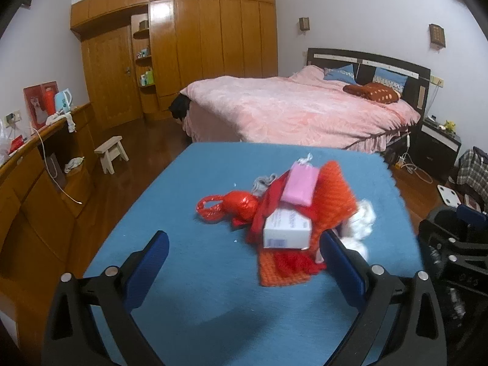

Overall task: Collect trash
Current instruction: 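Move both tools toward the trash pile on the blue table, then grasp white tissue with right gripper while left gripper grasps orange mesh net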

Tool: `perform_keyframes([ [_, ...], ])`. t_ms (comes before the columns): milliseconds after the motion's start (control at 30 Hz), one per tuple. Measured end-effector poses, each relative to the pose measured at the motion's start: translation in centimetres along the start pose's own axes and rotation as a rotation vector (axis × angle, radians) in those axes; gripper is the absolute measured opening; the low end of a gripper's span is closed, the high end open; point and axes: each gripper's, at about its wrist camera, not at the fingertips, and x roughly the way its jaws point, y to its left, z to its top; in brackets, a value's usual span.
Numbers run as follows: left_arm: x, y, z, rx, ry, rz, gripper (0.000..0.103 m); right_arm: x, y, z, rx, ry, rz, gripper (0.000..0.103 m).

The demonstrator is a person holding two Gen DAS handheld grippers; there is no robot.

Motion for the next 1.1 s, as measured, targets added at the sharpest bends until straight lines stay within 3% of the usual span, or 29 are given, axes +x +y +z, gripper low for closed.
perform_keyframes([
  [367,4.5,2.7,-2.5,0.001,0.079,0.019,0.097,5.6,4.2,-1.9,-0.032,0.078,0.051,0.094],
  [500,4.8,3.1,-3.1,0.008,0.084,0.027,0.097,7.6,5.2,-2.5,-0.055,0.123,0.064,0.08],
  [633,4.7,2.9,-3.3,0.018,0.081,0.024,0.097,8.9,5.9,-2.8,-0.051,0.173,0.111,0.073],
  [700,4.8,2.9,-3.3,0.016,0.08,0.019,0.097,9.1,6.1,-3.0,-0.056,0.201,0.152,0.055],
  [800,4.9,2.6,-3.1,0.011,0.082,0.009,0.097,9.4,6.2,-3.2,-0.047,0.246,0.208,0.042],
  [1000,5.4,1.2,-2.9,0.019,0.08,-0.035,0.096,7.8,5.3,-2.8,-0.042,0.218,0.19,0.037],
  [1100,5.4,0.4,-2.4,0.019,0.074,-0.079,0.089,7.5,4.4,-2.4,-0.03,0.197,0.16,0.037],
])
